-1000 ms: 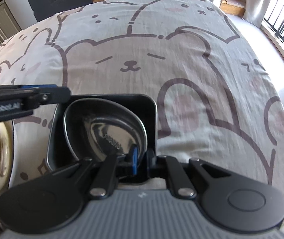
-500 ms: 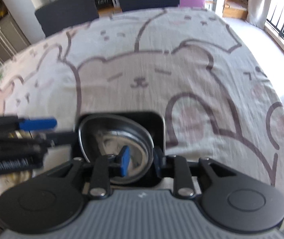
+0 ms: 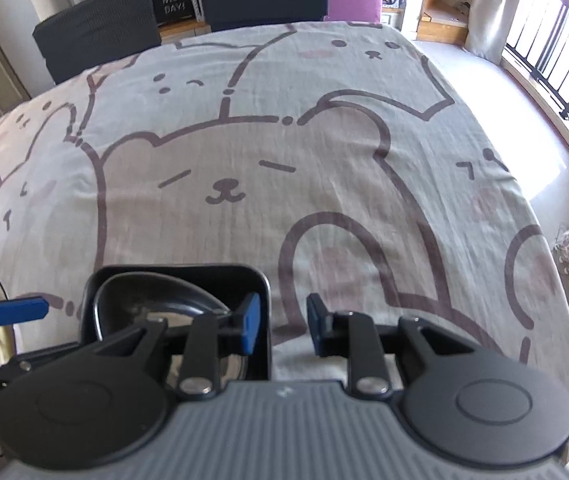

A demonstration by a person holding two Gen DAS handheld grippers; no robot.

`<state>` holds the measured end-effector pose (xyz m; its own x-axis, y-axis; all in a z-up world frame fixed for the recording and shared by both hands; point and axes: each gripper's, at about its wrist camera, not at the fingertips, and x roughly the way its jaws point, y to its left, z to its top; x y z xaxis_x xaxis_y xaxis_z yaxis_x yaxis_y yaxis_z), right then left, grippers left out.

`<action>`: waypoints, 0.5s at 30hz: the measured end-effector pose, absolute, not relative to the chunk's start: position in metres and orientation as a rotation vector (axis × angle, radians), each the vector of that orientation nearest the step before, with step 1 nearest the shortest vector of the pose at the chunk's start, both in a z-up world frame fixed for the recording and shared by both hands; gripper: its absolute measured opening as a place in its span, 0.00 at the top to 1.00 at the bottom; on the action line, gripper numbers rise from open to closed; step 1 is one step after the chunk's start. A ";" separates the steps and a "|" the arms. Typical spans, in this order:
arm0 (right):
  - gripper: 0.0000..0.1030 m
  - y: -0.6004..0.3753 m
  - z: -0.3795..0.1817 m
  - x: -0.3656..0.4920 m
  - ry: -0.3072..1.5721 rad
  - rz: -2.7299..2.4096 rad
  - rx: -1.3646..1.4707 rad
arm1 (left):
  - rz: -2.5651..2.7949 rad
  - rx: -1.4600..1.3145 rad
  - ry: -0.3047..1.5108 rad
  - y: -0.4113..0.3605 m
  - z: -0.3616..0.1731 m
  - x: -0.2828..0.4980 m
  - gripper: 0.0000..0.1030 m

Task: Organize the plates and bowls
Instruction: 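Lower the bowl into the smaller steel tray and open both grippers, then close both grippers on the rim of the nested steel trays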

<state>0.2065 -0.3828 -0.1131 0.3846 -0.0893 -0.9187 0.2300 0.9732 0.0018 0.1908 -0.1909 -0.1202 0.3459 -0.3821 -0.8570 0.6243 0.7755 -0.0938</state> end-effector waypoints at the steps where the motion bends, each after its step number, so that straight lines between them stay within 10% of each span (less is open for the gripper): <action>1: 0.67 -0.381 -0.115 0.208 1.169 -0.197 0.125 | -0.664 0.273 1.026 -0.192 -0.122 0.191 0.50; 12: 0.67 -0.376 -0.116 0.199 1.225 -0.148 0.068 | -0.630 0.231 1.029 -0.195 -0.128 0.200 0.55; 15: 0.82 -0.380 -0.114 0.193 1.233 -0.123 0.100 | -0.649 0.181 1.052 -0.192 -0.127 0.201 0.67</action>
